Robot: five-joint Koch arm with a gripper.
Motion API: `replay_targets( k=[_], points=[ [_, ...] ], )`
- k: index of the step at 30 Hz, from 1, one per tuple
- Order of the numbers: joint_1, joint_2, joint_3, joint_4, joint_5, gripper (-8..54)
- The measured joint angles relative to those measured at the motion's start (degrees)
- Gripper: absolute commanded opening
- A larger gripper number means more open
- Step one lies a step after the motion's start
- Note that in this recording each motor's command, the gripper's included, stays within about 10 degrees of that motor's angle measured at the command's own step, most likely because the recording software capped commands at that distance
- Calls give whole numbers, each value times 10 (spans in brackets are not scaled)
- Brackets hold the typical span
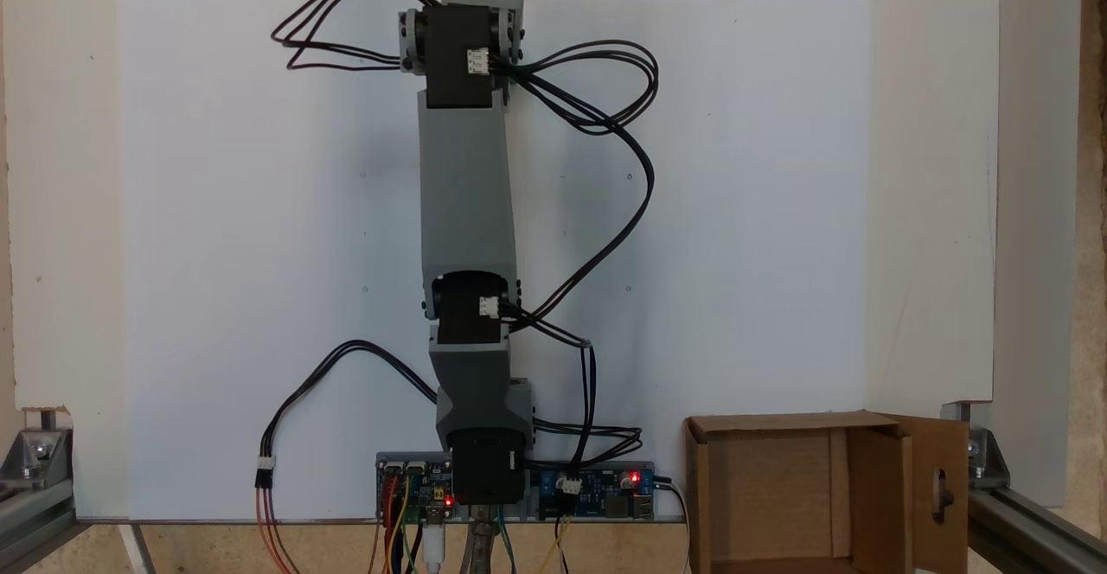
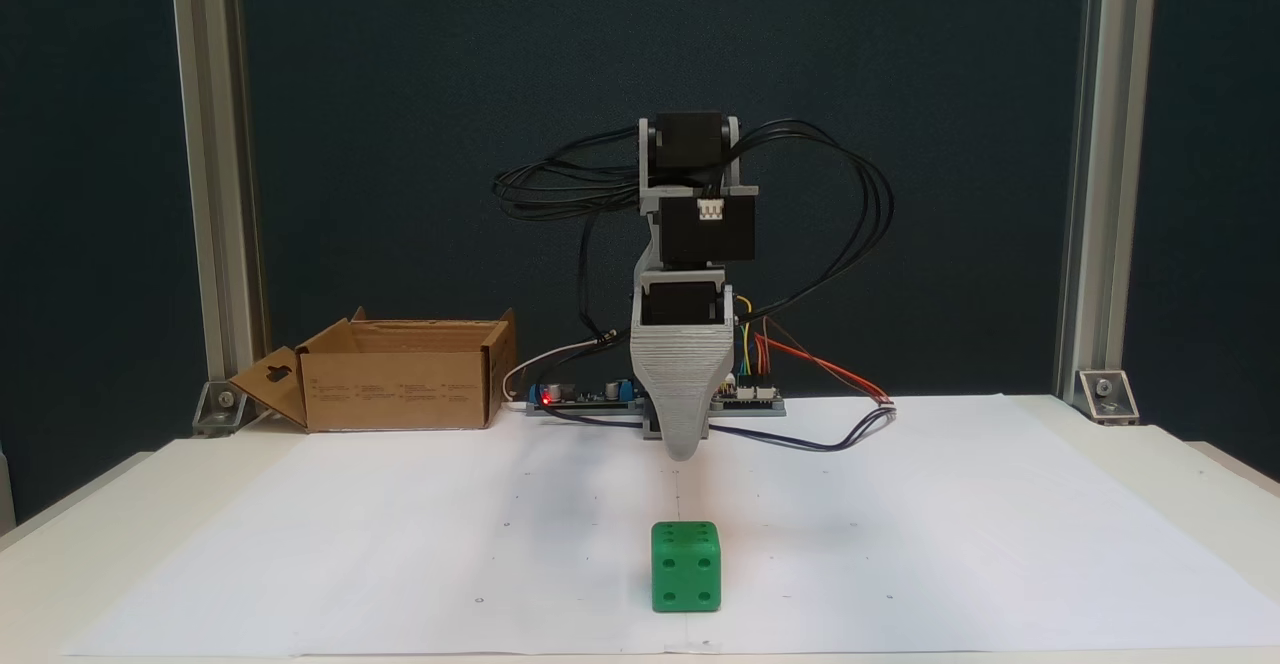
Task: Grasp a green dice and put it in the bin.
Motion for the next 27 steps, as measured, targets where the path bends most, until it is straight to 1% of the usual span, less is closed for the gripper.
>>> replay_targets(
  k=[11,27],
  points=[
    [0,-45,0,0,0,436],
    [0,-74,0,-18,0,434]
  ],
)
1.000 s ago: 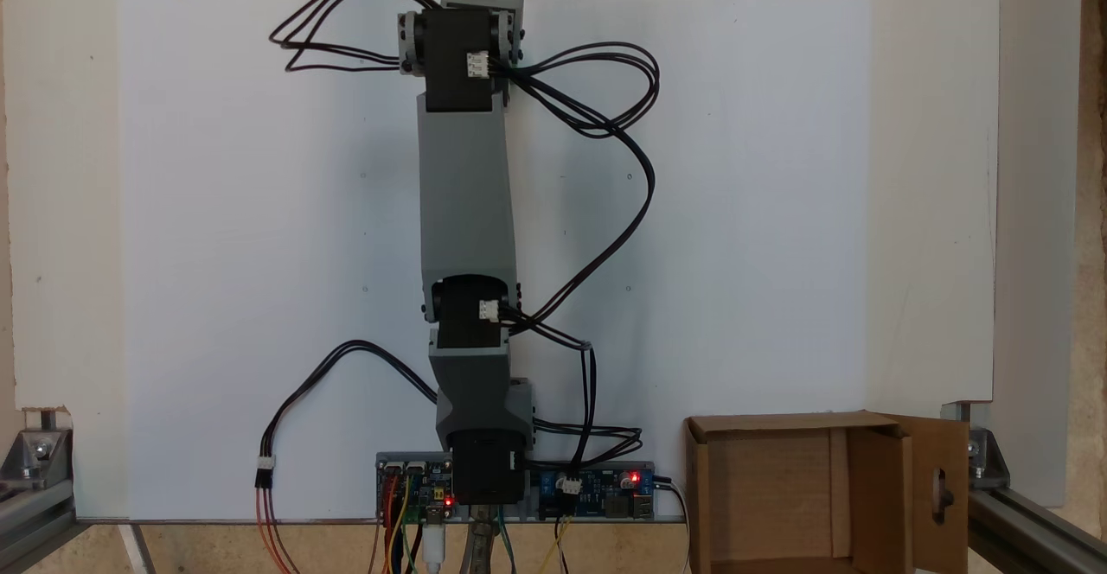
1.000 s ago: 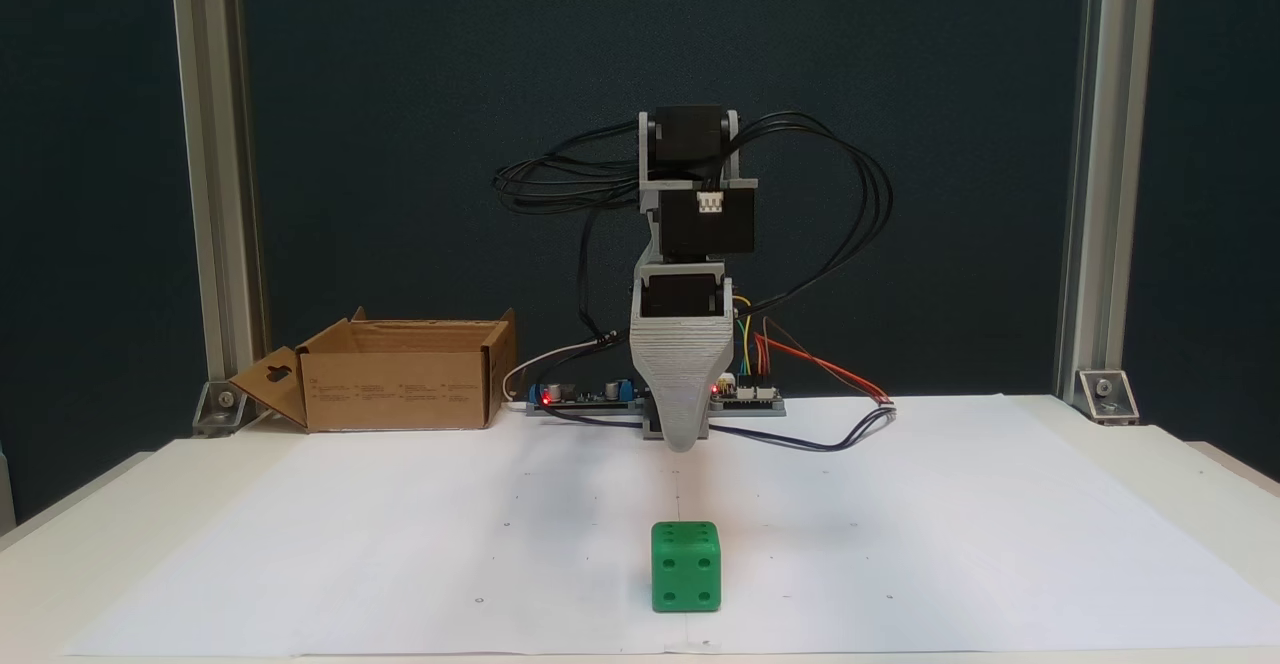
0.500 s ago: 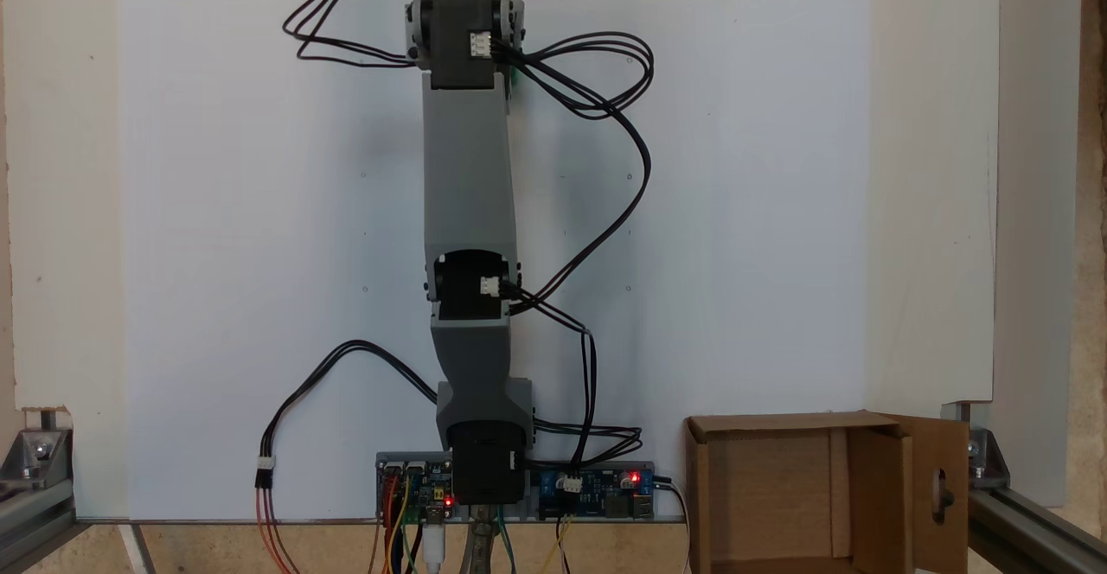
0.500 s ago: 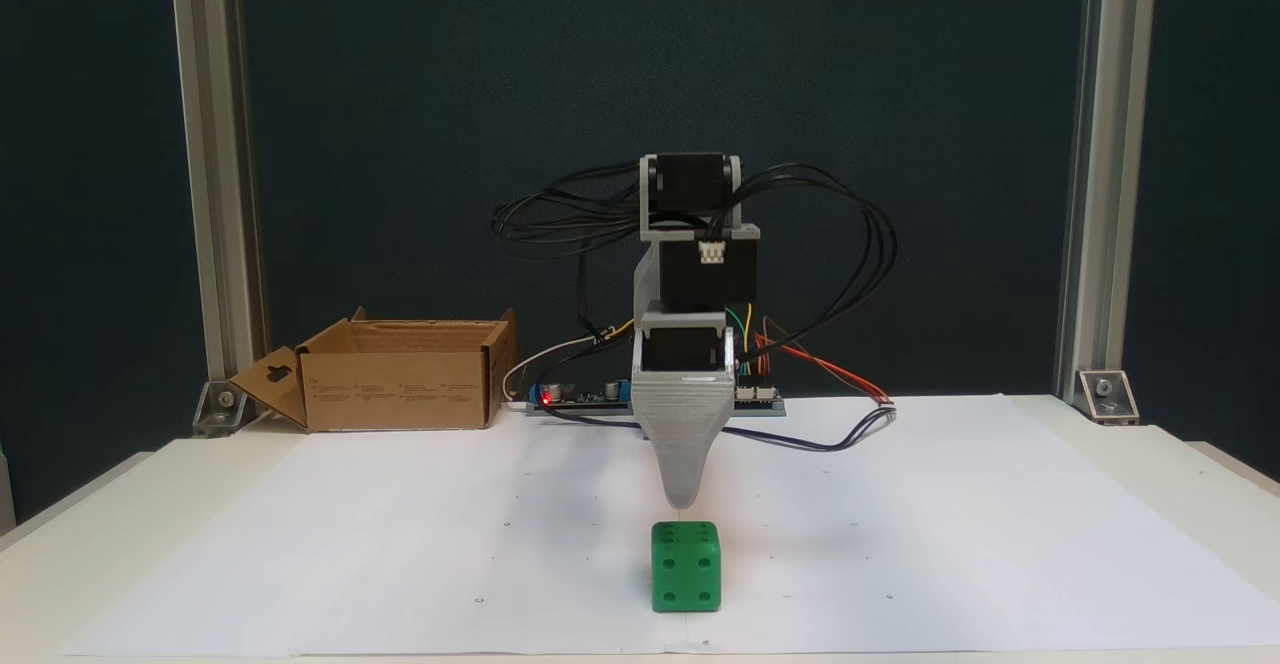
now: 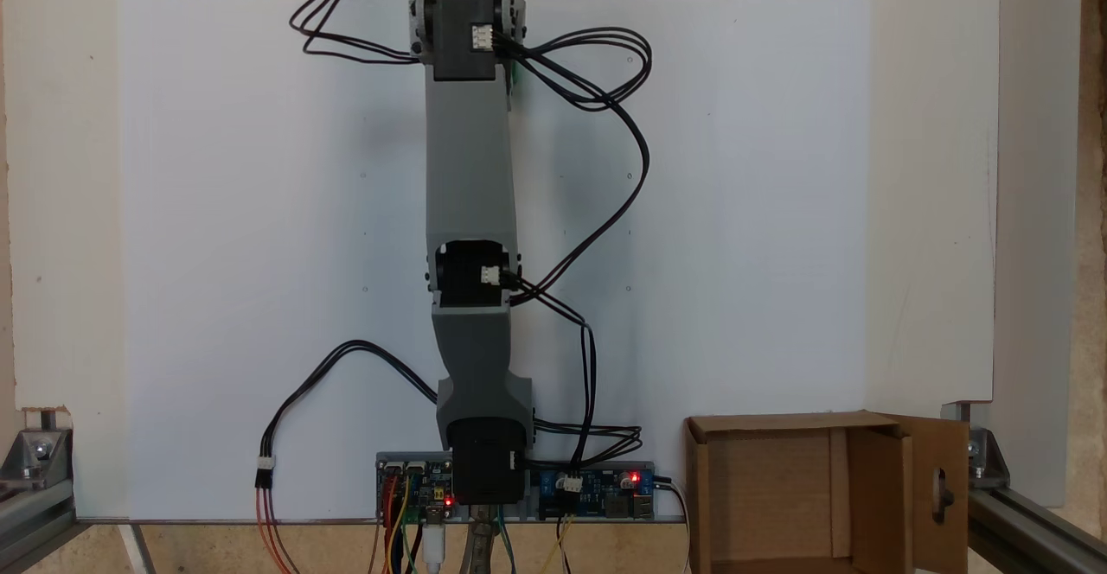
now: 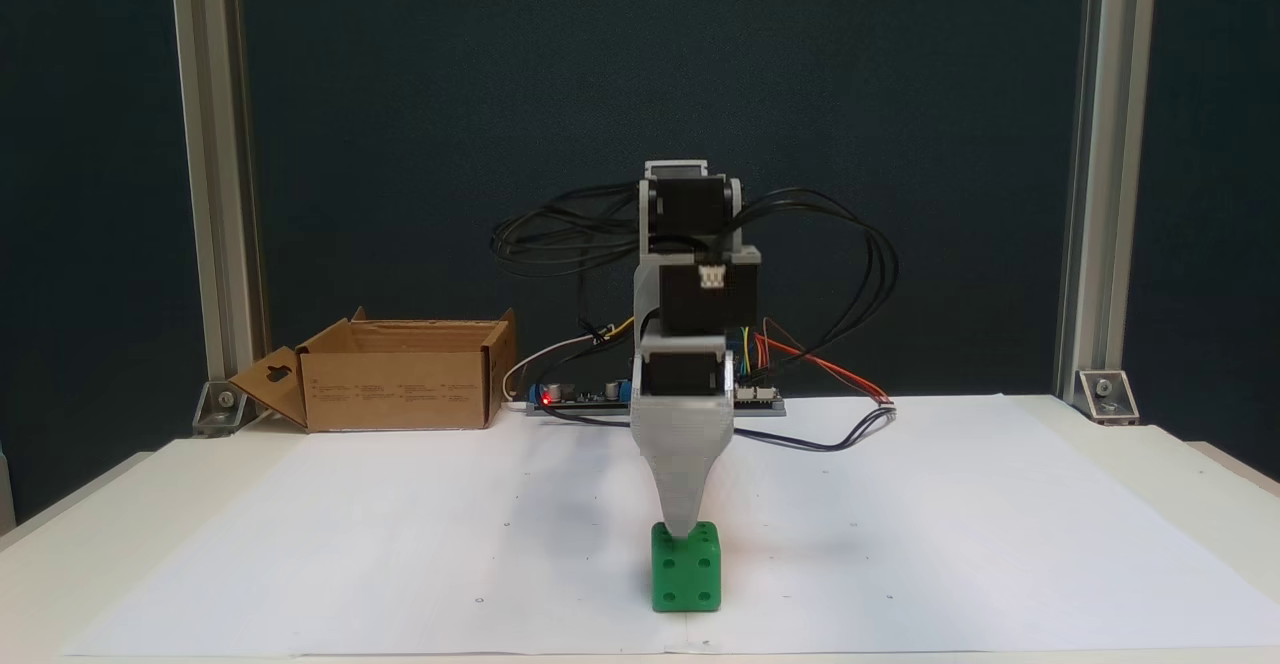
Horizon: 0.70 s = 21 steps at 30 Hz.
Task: Grasp a green dice and put it in the bin.
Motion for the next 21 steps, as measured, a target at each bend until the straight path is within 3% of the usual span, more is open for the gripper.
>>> replay_targets(
  k=[21],
  points=[
    [7,-39,0,-24,0,433]
  ],
)
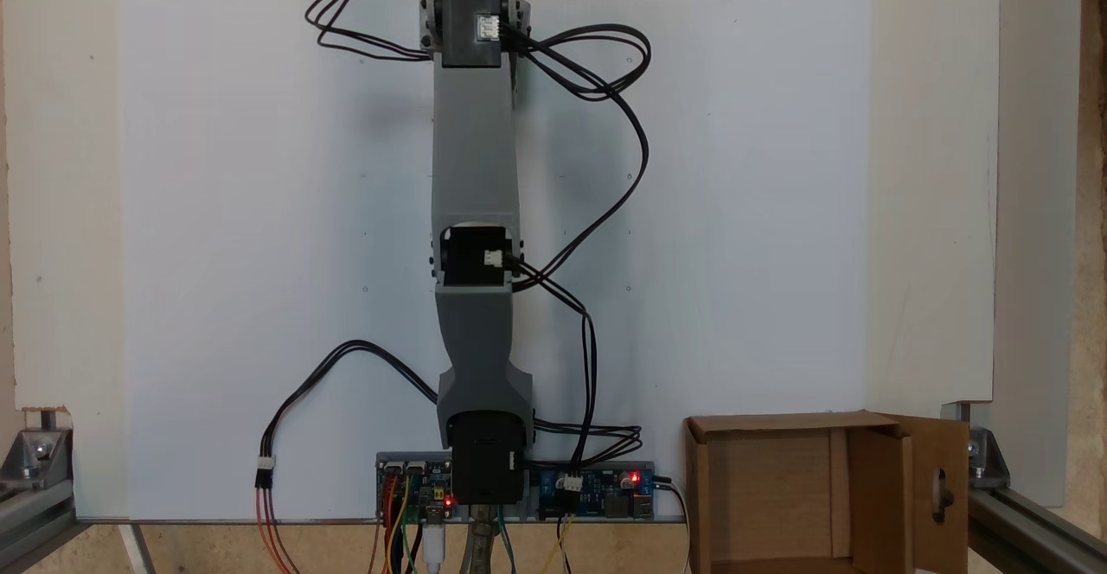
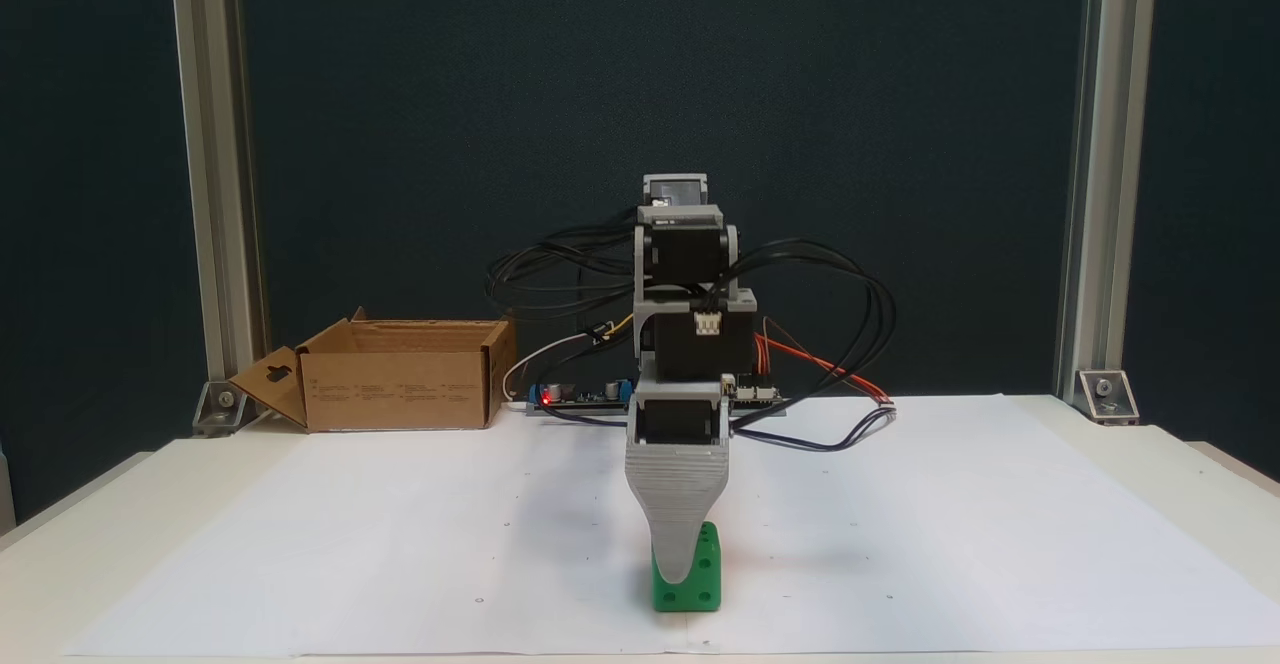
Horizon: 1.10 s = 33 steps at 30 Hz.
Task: Grasp a green dice and put it in the bin.
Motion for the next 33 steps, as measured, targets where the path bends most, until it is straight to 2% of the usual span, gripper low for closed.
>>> replay_targets(
  k=[33],
  points=[
    [1,-31,0,-33,0,413]
  ],
)
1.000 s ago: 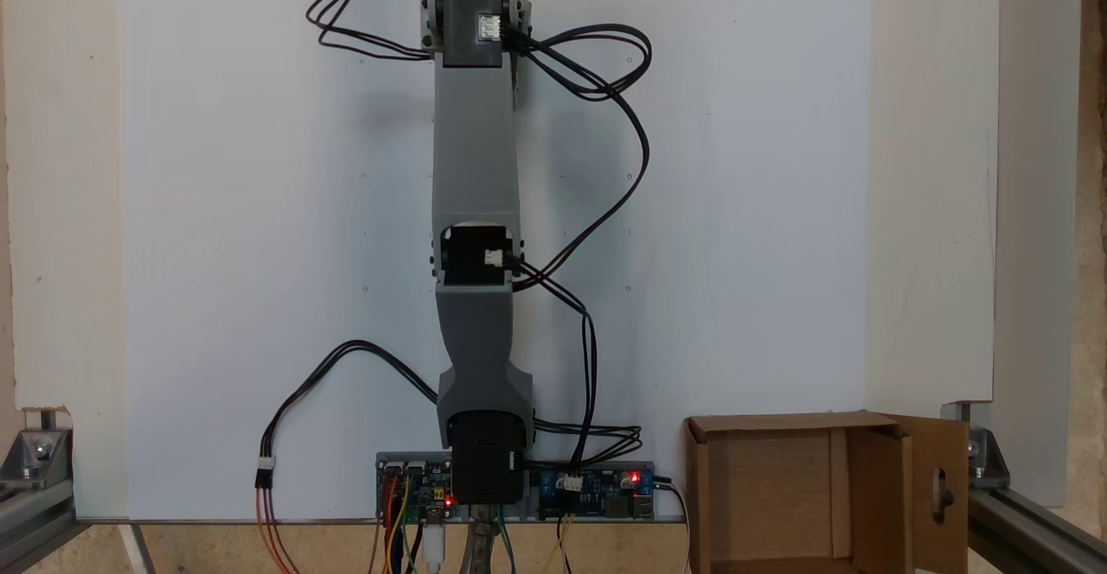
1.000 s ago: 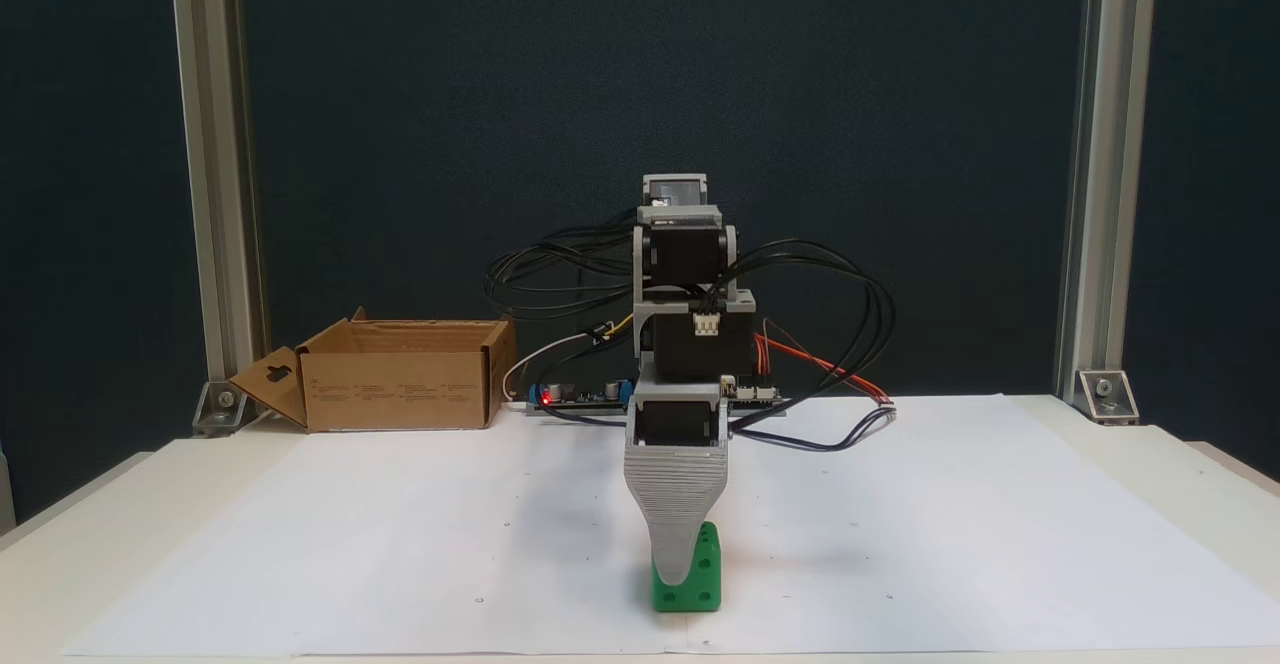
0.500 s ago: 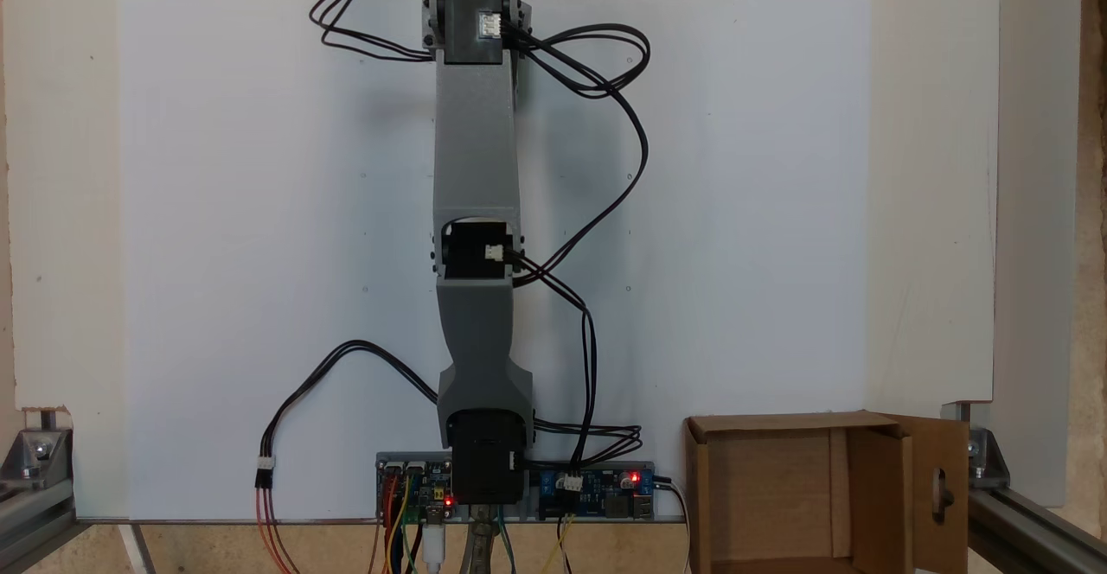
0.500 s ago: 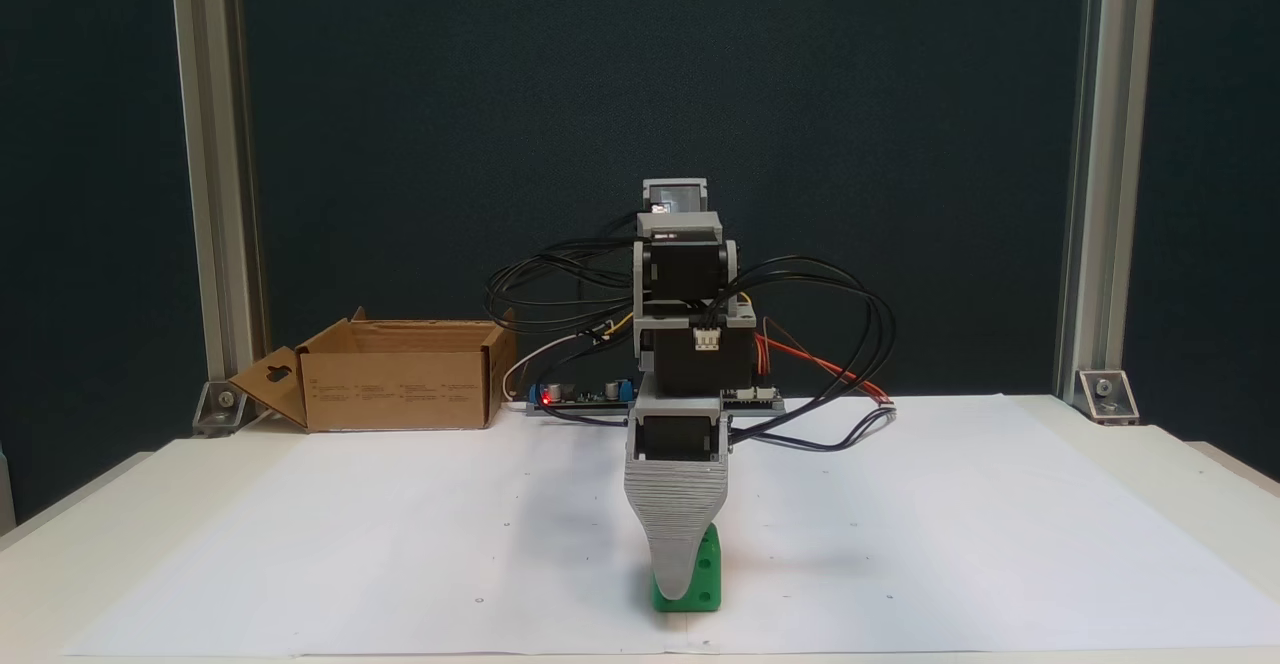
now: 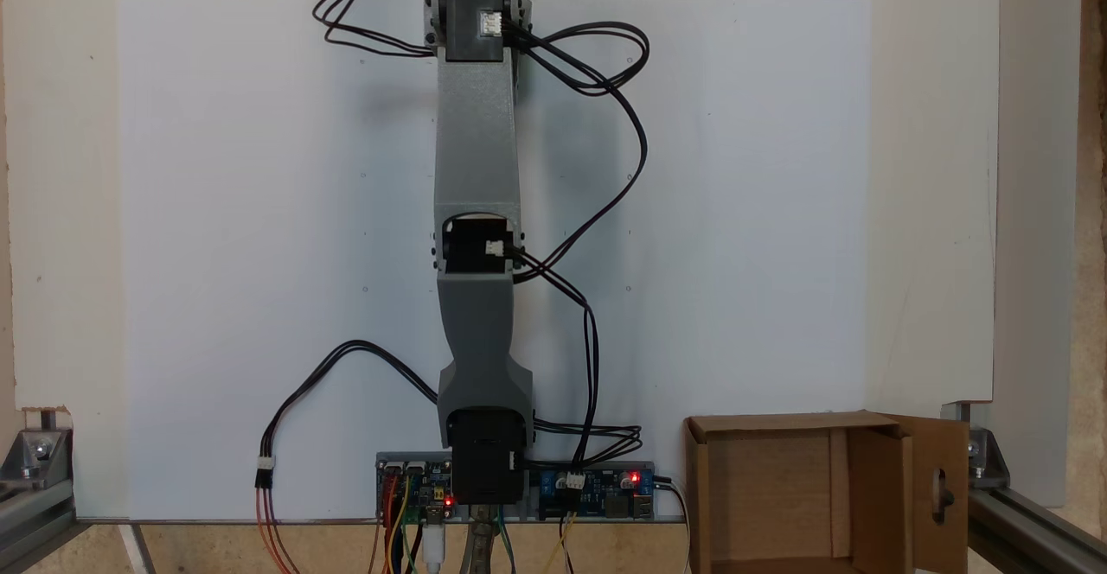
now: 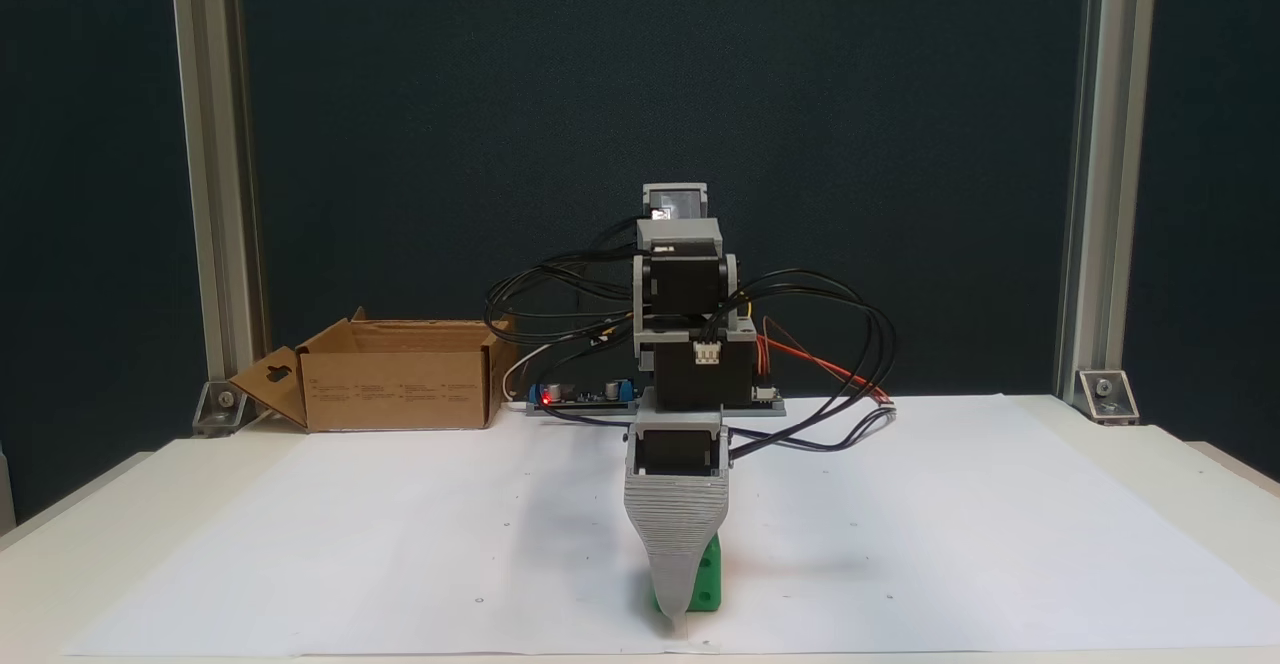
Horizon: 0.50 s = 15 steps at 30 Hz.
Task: Grasp a green dice and put it in the bin.
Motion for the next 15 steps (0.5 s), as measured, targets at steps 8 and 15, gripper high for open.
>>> replay_targets(
  k=[8,15],
  points=[
    [1,-9,0,0,0,396],
    [1,-11,0,0,0,374]
  ],
)
